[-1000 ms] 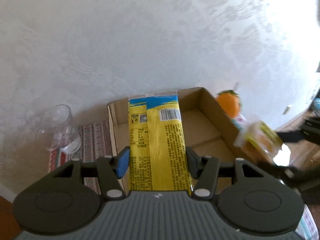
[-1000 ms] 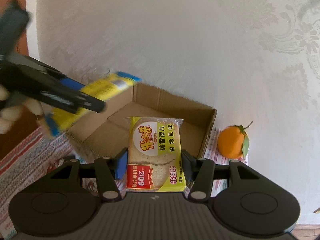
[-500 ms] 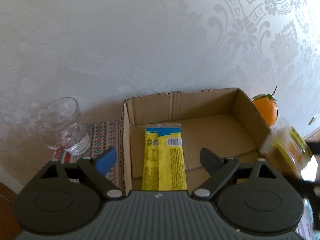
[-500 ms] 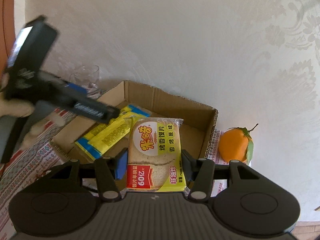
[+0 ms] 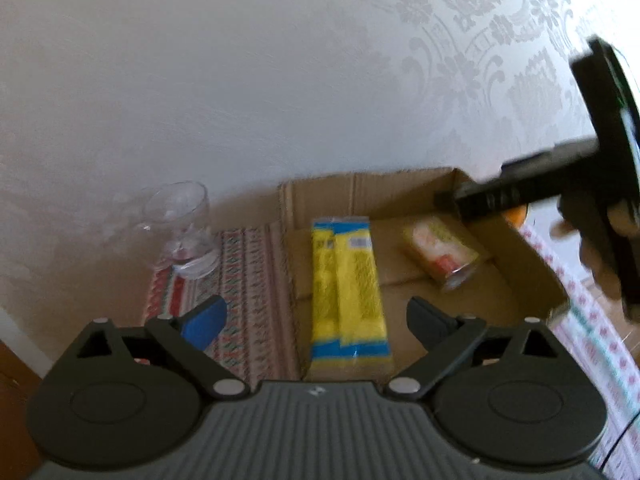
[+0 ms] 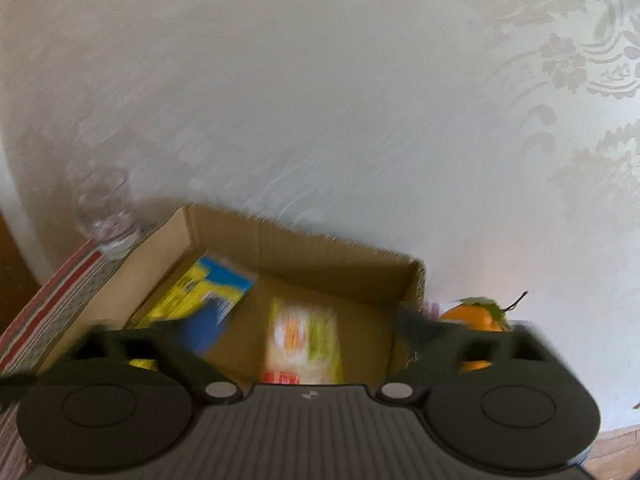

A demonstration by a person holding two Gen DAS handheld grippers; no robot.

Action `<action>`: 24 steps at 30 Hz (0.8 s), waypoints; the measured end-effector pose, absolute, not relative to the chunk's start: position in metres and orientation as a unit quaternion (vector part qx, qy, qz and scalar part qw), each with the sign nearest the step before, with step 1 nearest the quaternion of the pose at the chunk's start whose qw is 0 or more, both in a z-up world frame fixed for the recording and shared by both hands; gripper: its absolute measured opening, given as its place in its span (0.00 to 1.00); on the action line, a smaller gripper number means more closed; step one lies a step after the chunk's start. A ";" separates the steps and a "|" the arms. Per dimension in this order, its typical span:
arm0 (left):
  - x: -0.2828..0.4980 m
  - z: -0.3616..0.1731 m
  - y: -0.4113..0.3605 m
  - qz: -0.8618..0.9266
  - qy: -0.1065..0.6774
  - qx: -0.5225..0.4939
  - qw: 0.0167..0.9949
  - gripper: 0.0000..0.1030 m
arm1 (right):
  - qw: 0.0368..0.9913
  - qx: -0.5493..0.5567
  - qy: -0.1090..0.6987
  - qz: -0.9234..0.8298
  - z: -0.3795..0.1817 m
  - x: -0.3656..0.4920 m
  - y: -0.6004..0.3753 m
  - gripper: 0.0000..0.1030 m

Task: Organize snacks
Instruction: 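Move the right tool to the round pastry packet and grasp it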

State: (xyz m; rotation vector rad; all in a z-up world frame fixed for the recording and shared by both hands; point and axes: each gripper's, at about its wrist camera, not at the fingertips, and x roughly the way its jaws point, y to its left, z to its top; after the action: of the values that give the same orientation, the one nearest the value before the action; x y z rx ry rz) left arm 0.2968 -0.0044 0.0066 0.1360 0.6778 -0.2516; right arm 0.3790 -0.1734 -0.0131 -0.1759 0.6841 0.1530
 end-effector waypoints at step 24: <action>0.168 -0.011 0.018 -0.096 0.306 0.038 0.947 0.96 | 0.934 -0.090 0.333 0.093 -0.020 0.192 -0.162 1.00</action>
State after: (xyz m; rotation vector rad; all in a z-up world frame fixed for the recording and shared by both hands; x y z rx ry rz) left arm 0.1680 0.0183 -0.0113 0.0771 0.6222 -0.1962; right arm 0.1922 -0.1615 -0.0198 -0.1837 0.6804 0.1905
